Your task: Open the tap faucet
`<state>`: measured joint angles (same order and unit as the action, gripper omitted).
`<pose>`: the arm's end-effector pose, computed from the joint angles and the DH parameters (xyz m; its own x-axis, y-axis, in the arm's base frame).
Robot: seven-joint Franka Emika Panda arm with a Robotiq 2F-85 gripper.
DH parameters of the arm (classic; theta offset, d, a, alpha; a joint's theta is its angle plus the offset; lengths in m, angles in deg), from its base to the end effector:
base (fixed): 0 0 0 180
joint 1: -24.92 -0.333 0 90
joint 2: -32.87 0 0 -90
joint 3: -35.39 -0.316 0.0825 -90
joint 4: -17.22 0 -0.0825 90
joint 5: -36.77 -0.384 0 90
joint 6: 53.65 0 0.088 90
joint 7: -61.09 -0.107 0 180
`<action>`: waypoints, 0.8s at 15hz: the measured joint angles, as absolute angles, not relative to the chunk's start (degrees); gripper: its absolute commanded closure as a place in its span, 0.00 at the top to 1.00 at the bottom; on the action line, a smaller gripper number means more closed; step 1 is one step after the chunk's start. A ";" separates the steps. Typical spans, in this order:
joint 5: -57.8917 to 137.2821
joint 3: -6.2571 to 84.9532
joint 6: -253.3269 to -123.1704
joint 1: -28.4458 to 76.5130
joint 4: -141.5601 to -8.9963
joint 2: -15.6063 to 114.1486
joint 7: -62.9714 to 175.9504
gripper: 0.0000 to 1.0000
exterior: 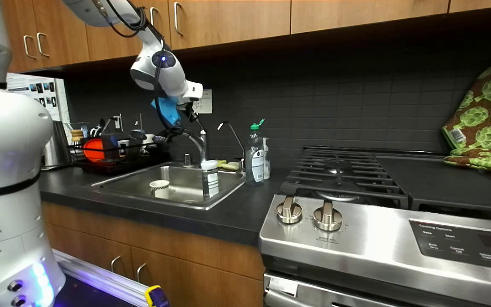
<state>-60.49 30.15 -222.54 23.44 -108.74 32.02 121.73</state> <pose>0.5383 -0.0021 0.4199 0.6045 -0.5194 0.6039 -0.1110 -0.8057 -0.5818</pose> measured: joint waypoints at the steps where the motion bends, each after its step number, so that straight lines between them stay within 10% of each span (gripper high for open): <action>1: -60.38 29.93 -223.28 23.37 -108.74 32.03 121.73 0.00; 12: -45.02 29.84 -224.69 23.48 -109.33 33.50 110.14 0.00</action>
<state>-45.02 29.84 -224.69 23.48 -109.33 33.50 110.14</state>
